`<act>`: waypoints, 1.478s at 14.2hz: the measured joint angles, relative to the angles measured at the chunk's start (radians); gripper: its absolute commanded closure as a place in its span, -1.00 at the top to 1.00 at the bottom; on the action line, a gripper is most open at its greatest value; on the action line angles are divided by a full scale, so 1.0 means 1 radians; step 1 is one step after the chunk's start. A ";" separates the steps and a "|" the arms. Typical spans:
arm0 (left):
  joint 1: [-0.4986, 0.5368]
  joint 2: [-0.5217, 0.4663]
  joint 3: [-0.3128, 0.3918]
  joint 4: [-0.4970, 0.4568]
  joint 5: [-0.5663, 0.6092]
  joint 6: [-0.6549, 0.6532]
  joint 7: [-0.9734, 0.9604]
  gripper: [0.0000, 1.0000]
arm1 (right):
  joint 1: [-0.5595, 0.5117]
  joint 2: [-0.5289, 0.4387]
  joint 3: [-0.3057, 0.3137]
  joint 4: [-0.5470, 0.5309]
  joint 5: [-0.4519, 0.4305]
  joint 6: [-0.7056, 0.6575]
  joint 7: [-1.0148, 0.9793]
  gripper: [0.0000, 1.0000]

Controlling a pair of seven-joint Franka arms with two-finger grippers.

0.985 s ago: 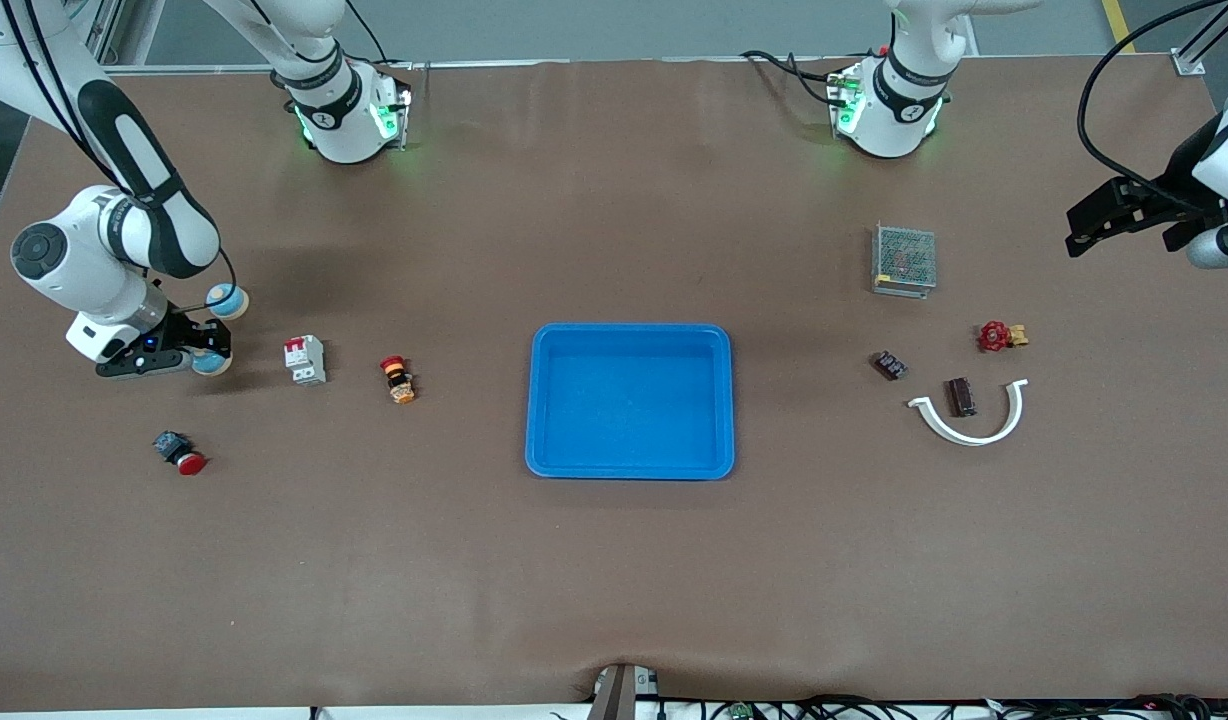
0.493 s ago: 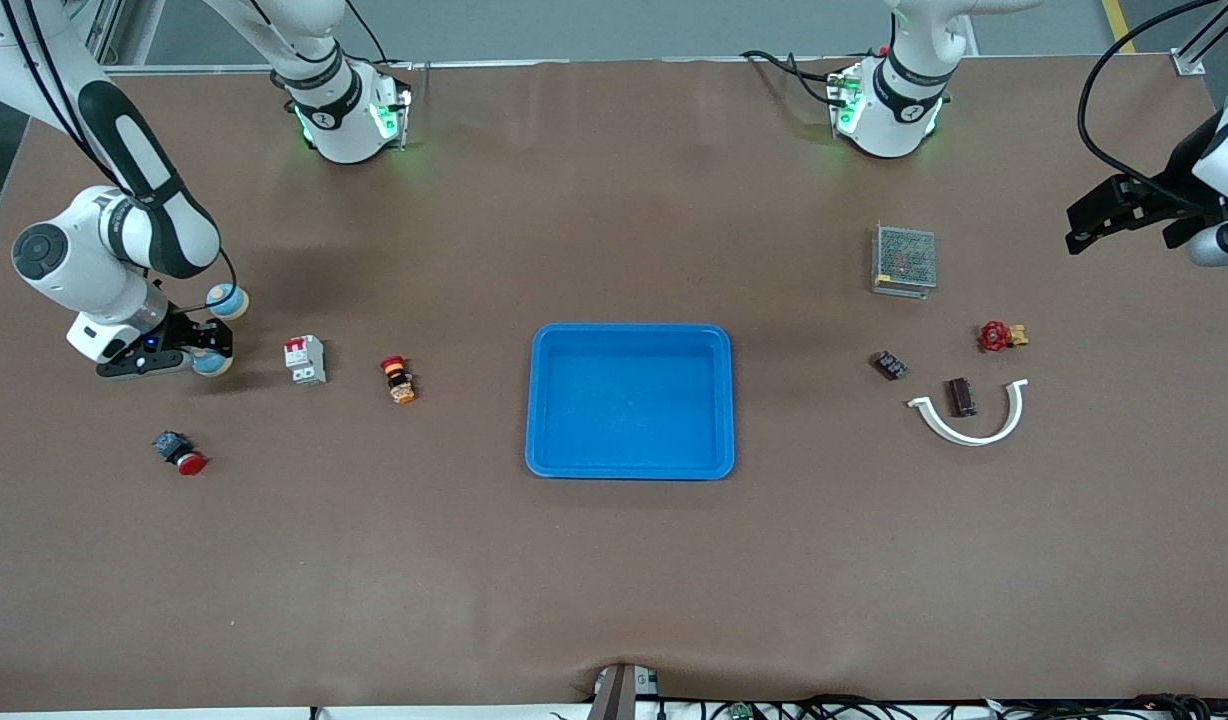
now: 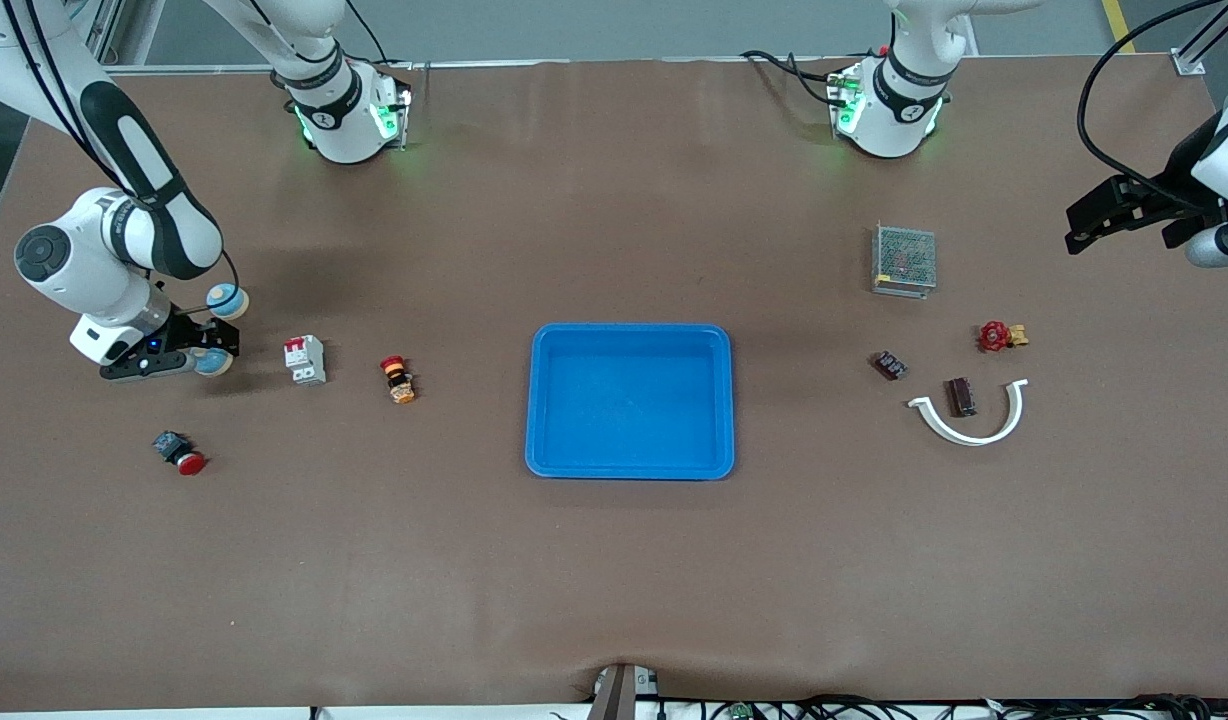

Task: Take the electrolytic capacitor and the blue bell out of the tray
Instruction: 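Lower the bell onto the table and open the right gripper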

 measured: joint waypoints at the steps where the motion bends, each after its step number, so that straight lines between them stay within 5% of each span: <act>1: 0.000 0.001 0.000 0.000 0.000 0.000 0.000 1.00 | 0.000 -0.013 0.008 0.013 0.000 -0.045 0.000 1.00; 9: -0.001 0.008 0.000 0.000 0.000 0.015 0.000 1.00 | 0.094 -0.085 0.032 0.251 0.113 -0.418 0.034 1.00; 21: -0.002 0.009 -0.002 -0.017 0.000 0.029 0.000 1.00 | 0.399 -0.080 0.037 0.408 0.124 -0.463 0.615 1.00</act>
